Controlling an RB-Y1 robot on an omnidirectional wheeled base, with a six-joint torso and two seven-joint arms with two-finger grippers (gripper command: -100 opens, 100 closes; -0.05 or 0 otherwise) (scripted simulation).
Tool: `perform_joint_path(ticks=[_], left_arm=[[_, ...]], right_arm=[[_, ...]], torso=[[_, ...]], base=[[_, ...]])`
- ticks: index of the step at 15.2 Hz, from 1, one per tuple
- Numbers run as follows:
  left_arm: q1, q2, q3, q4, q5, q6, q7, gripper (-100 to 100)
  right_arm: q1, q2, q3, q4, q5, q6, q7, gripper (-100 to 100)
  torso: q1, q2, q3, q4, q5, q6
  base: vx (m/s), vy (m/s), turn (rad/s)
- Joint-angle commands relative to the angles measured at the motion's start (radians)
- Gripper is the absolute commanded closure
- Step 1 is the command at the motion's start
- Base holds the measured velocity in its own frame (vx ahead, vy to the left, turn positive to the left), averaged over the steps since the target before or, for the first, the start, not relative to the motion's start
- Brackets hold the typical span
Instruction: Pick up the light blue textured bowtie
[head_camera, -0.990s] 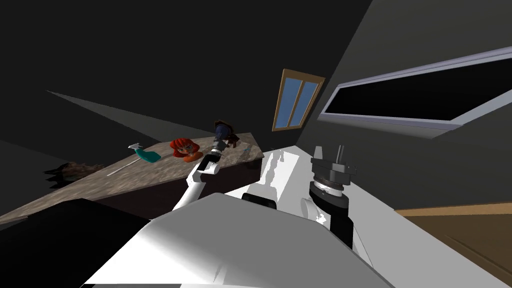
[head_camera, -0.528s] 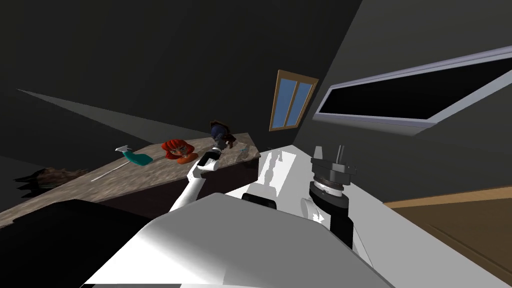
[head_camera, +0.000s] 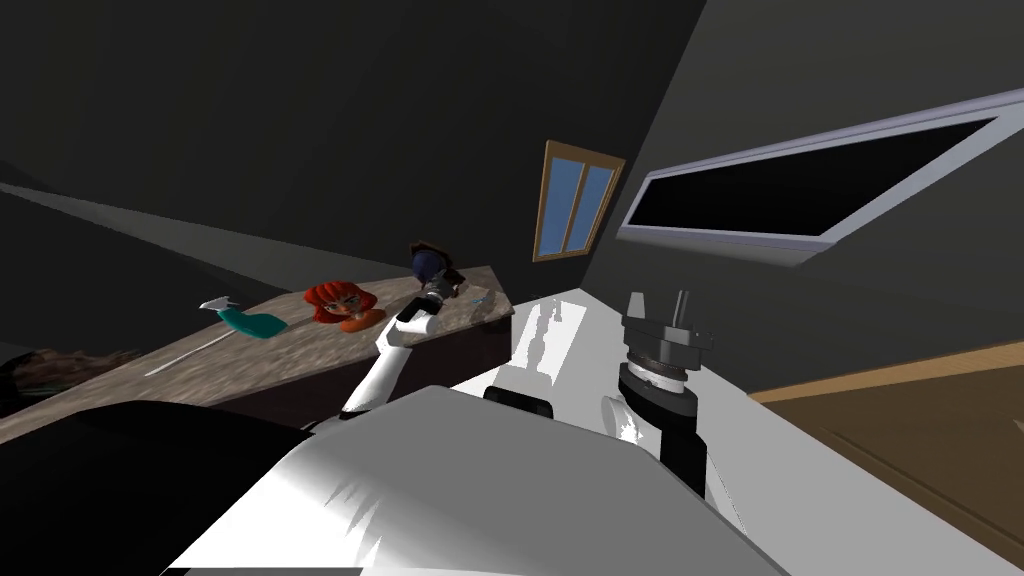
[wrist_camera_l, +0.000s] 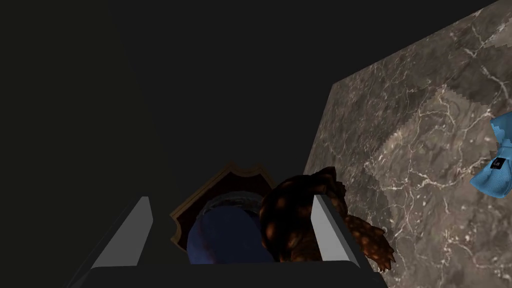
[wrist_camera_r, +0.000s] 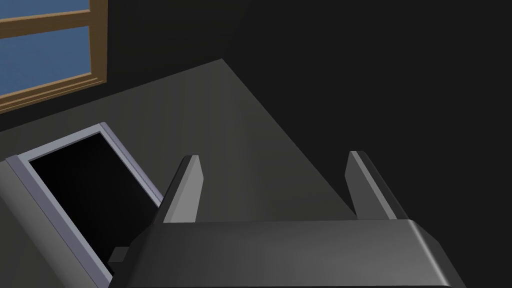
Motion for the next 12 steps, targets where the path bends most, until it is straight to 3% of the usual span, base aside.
perform_joint_path(ticks=[1, 4, 5, 8, 9, 12], left_arm=[[-0.034, 0.023, 0.005, 0.043, 0.032, 0.05, 0.017, -100], [-0.034, 0.023, 0.005, 0.043, 0.032, 0.095, 0.017, -100], [-0.066, 0.047, 0.008, 0.085, 0.063, 0.128, 0.032, -100], [-0.066, 0.047, 0.008, 0.085, 0.063, 0.172, 0.032, -100], [-0.097, 0.071, 0.01, 0.128, 0.093, 0.201, 0.045, -100], [-0.097, 0.071, 0.01, 0.128, 0.093, 0.248, 0.045, -100]], right_arm=[[0.0, 0.0, 0.0, 0.0, 0.0, 0.0, 0.0, 0], [0.0, 0.0, 0.0, 0.0, 0.0, 0.0, 0.0, 0], [0.0, 0.0, 0.0, 0.0, 0.0, 0.0, 0.0, 0], [0.0, 0.0, 0.0, 0.0, 0.0, 0.0, 0.0, 0], [0.0, 0.0, 0.0, 0.0, 0.0, 0.0, 0.0, 0], [0.0, 0.0, 0.0, 0.0, 0.0, 0.0, 0.0, 0]], torso=[[0.0, 0.0, 0.0, 0.0, 0.0, 0.0], [0.0, -0.001, 0.0, 0.0, 0.0, 0.0], [0.001, 0.0, 0.0, 0.0, 0.0, 0.0], [0.0, -0.001, -0.001, 0.0, 0.0, 0.0], [0.001, -0.001, 0.0, 0.0, 0.0, 0.0], [0.001, -0.001, -0.001, 0.0, 0.0, 0.0]], base=[[0.018, -0.049, -0.079], [0.016, -0.043, -0.058], [0.022, -0.043, -0.097], [0.023, -0.044, -0.043], [0.022, -0.036, -0.059], [0.027, -0.037, -0.057]])
